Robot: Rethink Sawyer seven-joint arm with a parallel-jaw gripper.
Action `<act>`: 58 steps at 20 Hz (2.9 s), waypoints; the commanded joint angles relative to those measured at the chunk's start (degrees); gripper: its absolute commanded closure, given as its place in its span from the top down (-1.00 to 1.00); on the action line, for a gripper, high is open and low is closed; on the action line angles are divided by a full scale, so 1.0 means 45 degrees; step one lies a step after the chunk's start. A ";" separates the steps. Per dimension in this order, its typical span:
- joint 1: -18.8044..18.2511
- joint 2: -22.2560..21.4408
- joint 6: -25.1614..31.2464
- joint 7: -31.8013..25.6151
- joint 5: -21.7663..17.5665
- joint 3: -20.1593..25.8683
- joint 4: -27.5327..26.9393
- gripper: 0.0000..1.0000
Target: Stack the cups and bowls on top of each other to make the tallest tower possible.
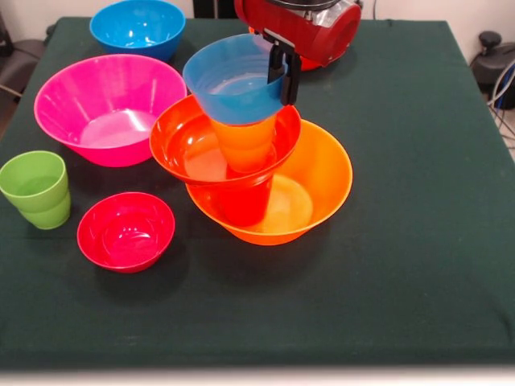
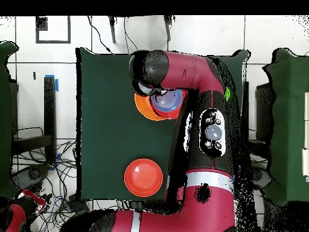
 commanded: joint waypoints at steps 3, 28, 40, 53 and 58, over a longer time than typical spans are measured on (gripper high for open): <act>-0.0191 0.0278 -0.0057 -0.2341 -0.0855 0.1088 0.0298 -1.00; -0.0271 0.0116 0.0289 -0.2415 -0.0748 0.1203 0.0362 1.00; -0.0370 -0.0546 0.1975 -0.2540 -0.0244 0.1586 -0.0116 1.00; -0.0511 -0.0549 0.3039 -0.2642 -0.0547 0.1834 -0.1126 1.00; -0.0600 0.0260 0.4135 -0.3444 -0.1094 0.2035 -0.3365 1.00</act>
